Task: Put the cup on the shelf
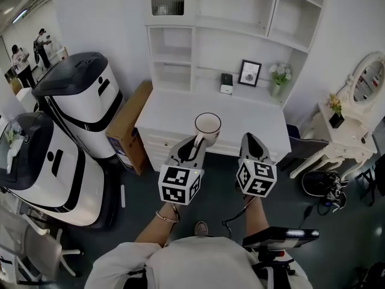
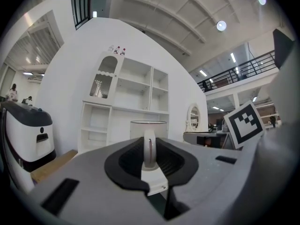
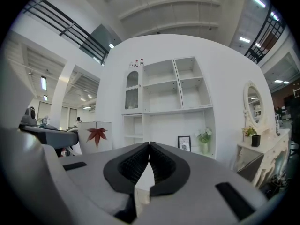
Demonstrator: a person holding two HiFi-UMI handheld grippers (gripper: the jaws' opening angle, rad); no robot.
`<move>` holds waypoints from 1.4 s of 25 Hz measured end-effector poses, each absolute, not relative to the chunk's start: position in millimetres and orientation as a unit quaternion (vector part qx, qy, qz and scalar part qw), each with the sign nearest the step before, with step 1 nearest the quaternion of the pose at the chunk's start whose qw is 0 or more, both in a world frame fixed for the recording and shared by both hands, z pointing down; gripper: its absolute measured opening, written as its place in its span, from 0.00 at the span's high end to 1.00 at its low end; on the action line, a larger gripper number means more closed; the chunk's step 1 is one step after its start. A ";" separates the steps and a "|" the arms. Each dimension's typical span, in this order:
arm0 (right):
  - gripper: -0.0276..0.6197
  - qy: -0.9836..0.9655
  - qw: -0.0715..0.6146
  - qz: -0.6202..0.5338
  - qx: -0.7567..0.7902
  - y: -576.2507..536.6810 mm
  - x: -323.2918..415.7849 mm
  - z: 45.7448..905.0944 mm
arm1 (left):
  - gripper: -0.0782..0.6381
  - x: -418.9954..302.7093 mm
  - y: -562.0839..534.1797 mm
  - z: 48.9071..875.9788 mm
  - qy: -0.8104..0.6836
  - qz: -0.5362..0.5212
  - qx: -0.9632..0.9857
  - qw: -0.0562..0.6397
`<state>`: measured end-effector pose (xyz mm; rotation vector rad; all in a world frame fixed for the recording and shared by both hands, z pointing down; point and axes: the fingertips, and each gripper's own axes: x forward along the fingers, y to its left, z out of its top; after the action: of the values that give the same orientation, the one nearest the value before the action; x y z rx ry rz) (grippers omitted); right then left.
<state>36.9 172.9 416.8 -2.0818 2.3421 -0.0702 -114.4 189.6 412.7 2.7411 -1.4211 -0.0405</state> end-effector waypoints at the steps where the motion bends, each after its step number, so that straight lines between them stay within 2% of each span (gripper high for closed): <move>1: 0.92 0.748 0.003 -0.023 -0.663 166.3 39.6 416.6 | 0.80 -111.9 183.3 412.0 -0.461 -0.014 0.887 0.027; 22: 0.92 0.754 -0.003 -0.010 -0.657 68.1 97.0 399.1 | 0.80 -68.2 82.0 390.5 -0.479 -0.027 0.877 0.014; 35: 0.92 0.755 -0.011 -0.013 -0.656 16.2 111.7 404.7 | 0.80 -69.4 29.2 389.0 -0.490 -0.033 0.871 0.017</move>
<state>111.7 16.2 404.7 -2.0747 2.3867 -0.0417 -69.4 29.2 389.0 2.7077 -1.5227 -0.1027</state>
